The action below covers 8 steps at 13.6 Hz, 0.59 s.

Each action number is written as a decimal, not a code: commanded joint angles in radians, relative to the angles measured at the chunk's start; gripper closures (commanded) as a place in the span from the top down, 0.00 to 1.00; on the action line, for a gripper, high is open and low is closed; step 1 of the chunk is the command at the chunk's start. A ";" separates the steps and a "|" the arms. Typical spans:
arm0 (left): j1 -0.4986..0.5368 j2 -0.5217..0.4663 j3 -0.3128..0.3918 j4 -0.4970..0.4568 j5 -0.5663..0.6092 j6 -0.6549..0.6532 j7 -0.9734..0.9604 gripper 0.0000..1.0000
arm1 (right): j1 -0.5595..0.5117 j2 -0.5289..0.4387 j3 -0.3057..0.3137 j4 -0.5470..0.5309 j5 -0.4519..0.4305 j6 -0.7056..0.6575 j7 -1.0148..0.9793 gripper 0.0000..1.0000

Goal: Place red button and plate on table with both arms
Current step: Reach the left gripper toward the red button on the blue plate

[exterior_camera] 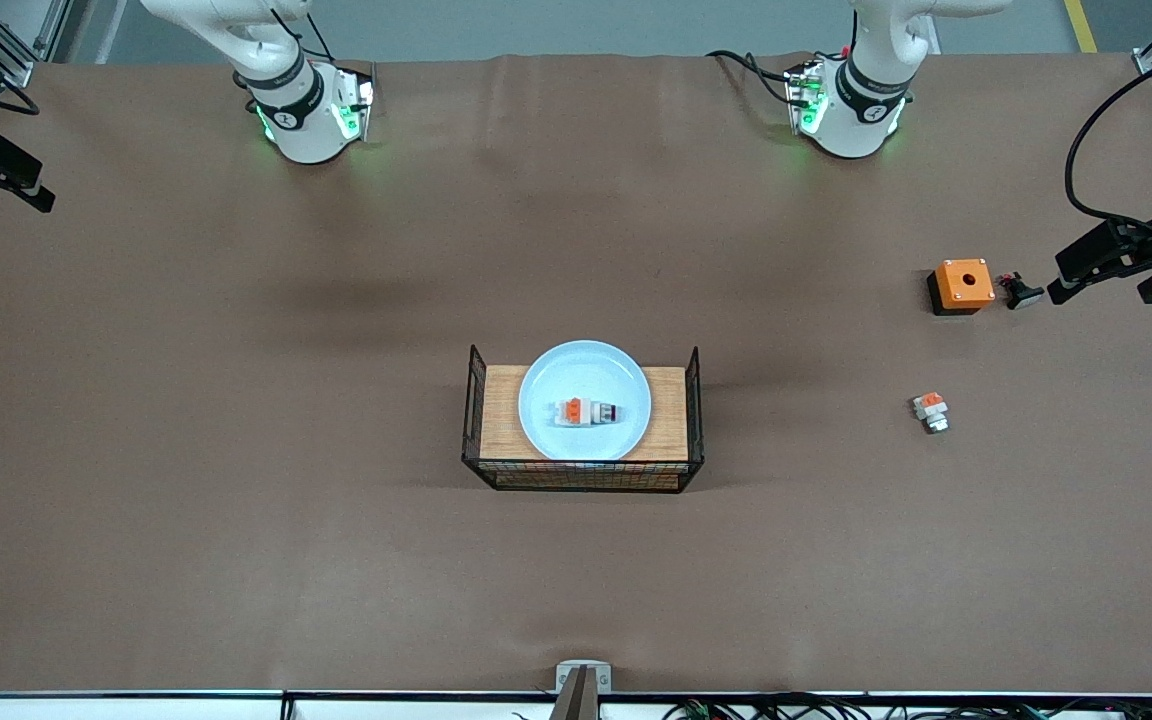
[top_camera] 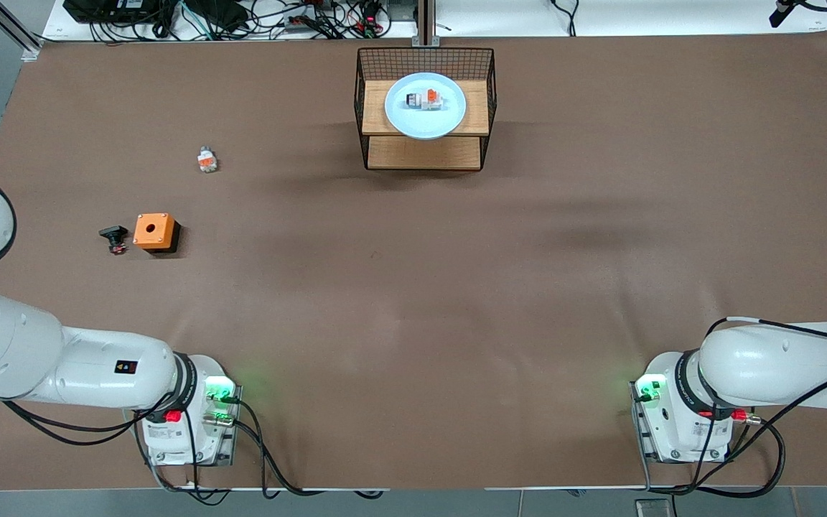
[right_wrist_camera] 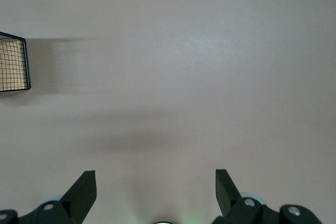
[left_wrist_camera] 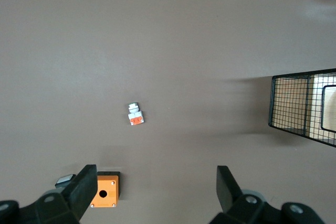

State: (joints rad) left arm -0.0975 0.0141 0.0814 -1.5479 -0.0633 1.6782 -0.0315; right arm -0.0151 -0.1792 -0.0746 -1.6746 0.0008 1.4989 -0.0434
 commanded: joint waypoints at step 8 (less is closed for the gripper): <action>-0.004 -0.002 -0.002 0.034 -0.003 -0.051 -0.027 1.00 | 0.003 -0.019 0.003 -0.017 -0.013 0.004 -0.007 1.00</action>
State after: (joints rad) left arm -0.0966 0.0140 0.0819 -1.5326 -0.0634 1.6641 -0.0373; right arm -0.0151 -0.1792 -0.0746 -1.6747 0.0007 1.4989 -0.0439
